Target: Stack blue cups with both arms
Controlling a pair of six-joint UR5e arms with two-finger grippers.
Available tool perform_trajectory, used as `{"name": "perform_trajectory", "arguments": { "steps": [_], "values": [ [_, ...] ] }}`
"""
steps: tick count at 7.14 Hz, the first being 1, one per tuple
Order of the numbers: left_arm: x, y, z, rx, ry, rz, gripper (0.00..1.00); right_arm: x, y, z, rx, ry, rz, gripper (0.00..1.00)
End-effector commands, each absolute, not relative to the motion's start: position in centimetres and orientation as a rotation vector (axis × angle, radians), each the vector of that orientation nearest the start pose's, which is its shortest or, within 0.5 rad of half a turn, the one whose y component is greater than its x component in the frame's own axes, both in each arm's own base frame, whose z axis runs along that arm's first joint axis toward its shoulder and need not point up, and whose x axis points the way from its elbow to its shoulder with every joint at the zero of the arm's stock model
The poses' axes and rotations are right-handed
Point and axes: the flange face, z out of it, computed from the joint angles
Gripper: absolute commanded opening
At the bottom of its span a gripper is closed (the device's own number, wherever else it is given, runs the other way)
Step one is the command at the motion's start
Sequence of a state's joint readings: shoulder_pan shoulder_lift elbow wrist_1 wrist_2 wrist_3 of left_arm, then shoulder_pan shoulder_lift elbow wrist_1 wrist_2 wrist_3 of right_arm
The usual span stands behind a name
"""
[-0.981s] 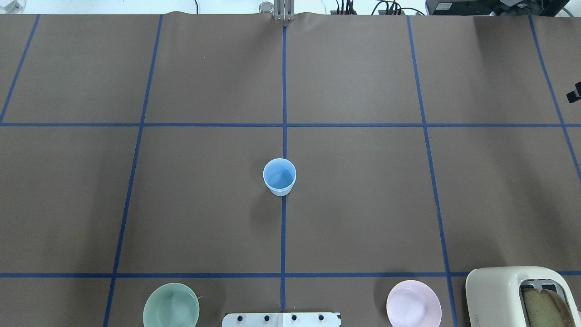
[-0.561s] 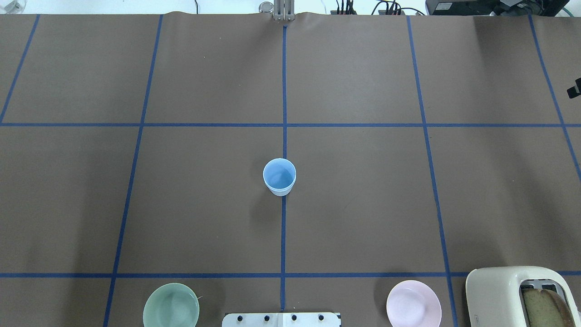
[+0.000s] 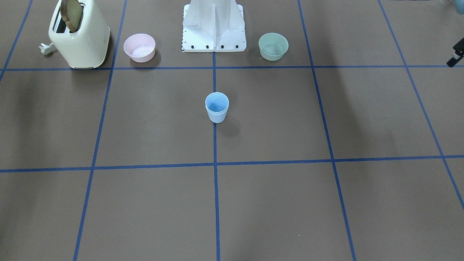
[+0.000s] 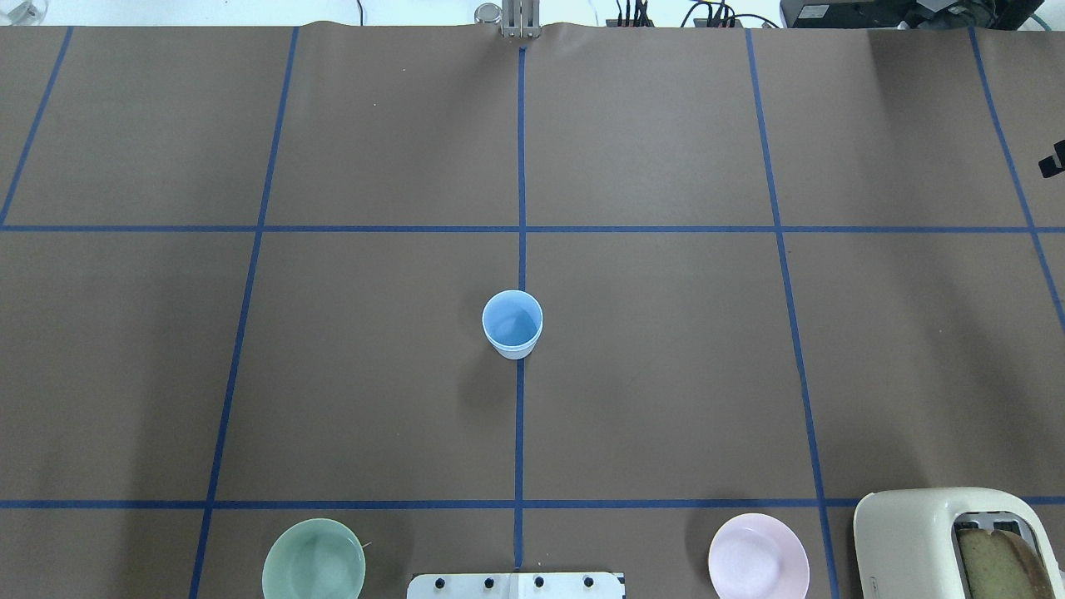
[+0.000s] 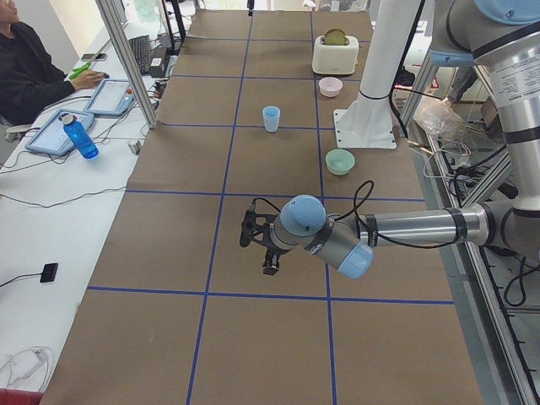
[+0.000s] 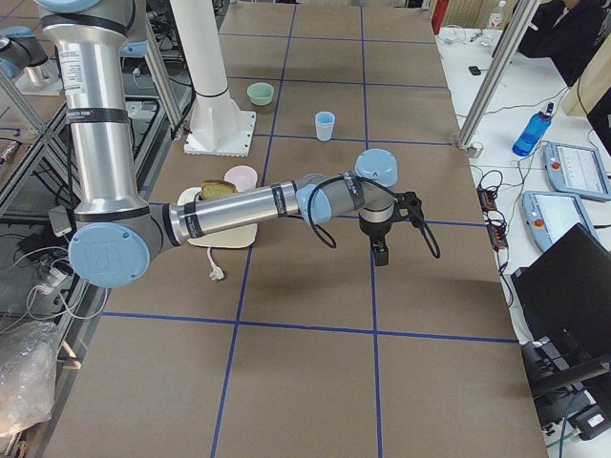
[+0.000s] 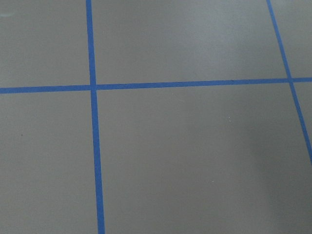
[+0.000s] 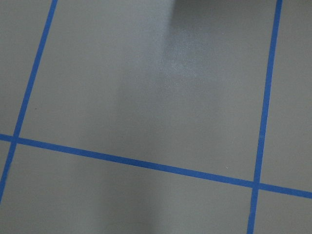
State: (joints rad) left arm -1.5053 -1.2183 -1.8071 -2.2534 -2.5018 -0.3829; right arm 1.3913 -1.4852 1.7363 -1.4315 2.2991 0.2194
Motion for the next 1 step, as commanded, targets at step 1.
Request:
{"name": "perform_trajectory", "arguments": {
  "steps": [1],
  "values": [
    [-3.02, -36.15, 60.29, 0.310, 0.996, -0.025, 0.98, -2.99, -54.02, 51.90, 0.223, -0.779, -0.103, 1.00]
  ]
}}
